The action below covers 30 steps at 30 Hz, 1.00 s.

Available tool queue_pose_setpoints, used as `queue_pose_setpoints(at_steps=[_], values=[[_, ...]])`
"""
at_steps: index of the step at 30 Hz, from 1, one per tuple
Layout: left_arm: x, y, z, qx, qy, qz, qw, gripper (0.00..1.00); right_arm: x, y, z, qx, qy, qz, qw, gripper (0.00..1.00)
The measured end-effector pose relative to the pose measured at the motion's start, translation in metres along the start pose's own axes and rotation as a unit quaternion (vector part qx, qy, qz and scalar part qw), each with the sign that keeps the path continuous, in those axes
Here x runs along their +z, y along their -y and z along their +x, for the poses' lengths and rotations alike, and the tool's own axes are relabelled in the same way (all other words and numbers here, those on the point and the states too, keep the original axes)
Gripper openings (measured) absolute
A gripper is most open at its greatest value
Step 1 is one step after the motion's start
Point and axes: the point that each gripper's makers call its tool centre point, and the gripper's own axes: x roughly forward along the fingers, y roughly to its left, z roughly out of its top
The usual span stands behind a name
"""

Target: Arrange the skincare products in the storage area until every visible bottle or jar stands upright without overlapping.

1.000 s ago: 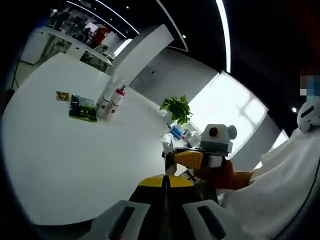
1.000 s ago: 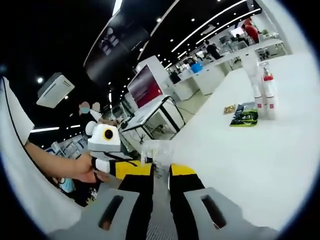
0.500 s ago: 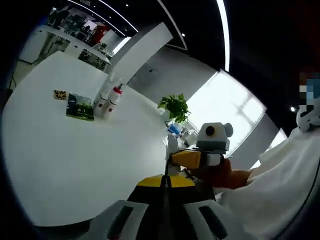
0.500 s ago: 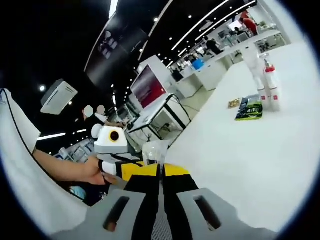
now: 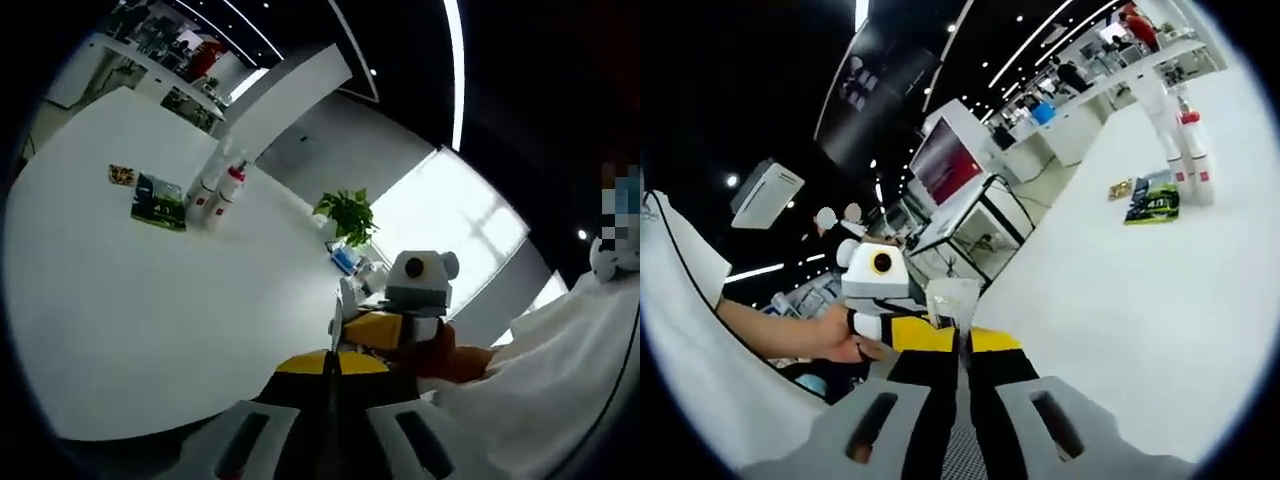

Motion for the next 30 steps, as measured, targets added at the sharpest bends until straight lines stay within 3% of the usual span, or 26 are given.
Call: queue_pose_setpoints(at_steps=[3, 5, 7, 12, 20, 30], values=[[-0.003, 0.006, 0.002, -0.015, -0.009, 0.006, 0.9998, 0.00, 0.000, -0.007, 0.003, 0.010, 0.004, -0.016, 0.9998, 0.19], [-0.009, 0.006, 0.003, -0.015, -0.025, 0.012, 0.9995, 0.00, -0.006, -0.011, 0.006, 0.012, -0.008, -0.024, 0.9996, 0.23], [-0.012, 0.006, 0.003, -0.016, -0.034, 0.016, 0.9992, 0.00, -0.008, -0.008, 0.005, -0.003, -0.014, -0.053, 0.9985, 0.18], [-0.012, 0.007, 0.001, -0.015, -0.032, 0.020, 0.9992, 0.00, -0.006, -0.008, 0.003, 0.004, -0.010, -0.046, 0.9989, 0.12], [-0.009, 0.004, 0.000, -0.002, -0.022, 0.038, 0.9990, 0.00, 0.002, 0.001, 0.000, -0.021, 0.008, -0.061, 0.9979, 0.09], [-0.010, -0.001, 0.000, 0.013, -0.022, 0.040, 0.9988, 0.00, 0.000, 0.005, 0.001, -0.045, 0.005, -0.090, 0.9949, 0.08]])
